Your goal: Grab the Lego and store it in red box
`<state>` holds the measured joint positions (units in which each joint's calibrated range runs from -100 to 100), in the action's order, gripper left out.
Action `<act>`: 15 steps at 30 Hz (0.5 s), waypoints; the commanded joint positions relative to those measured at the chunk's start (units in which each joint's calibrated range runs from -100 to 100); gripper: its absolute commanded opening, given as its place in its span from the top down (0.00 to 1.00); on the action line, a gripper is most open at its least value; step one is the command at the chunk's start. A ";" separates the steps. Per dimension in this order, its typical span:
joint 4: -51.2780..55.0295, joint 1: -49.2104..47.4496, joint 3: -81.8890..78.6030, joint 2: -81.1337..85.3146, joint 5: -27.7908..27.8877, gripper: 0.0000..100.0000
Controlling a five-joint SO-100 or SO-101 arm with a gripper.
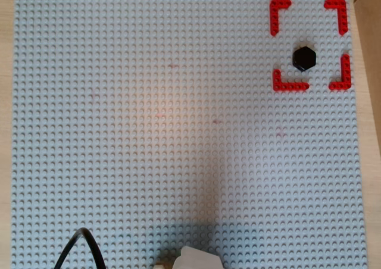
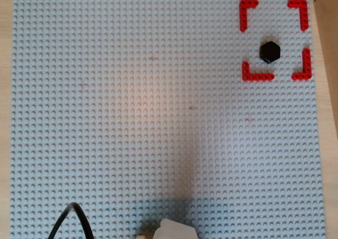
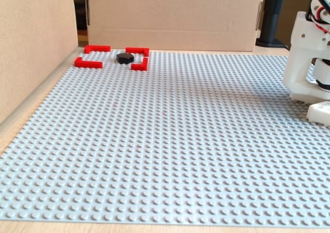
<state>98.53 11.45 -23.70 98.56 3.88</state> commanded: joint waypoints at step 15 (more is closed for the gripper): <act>0.33 -17.59 0.34 0.50 -1.23 0.98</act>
<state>98.53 -5.85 -23.70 98.56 2.56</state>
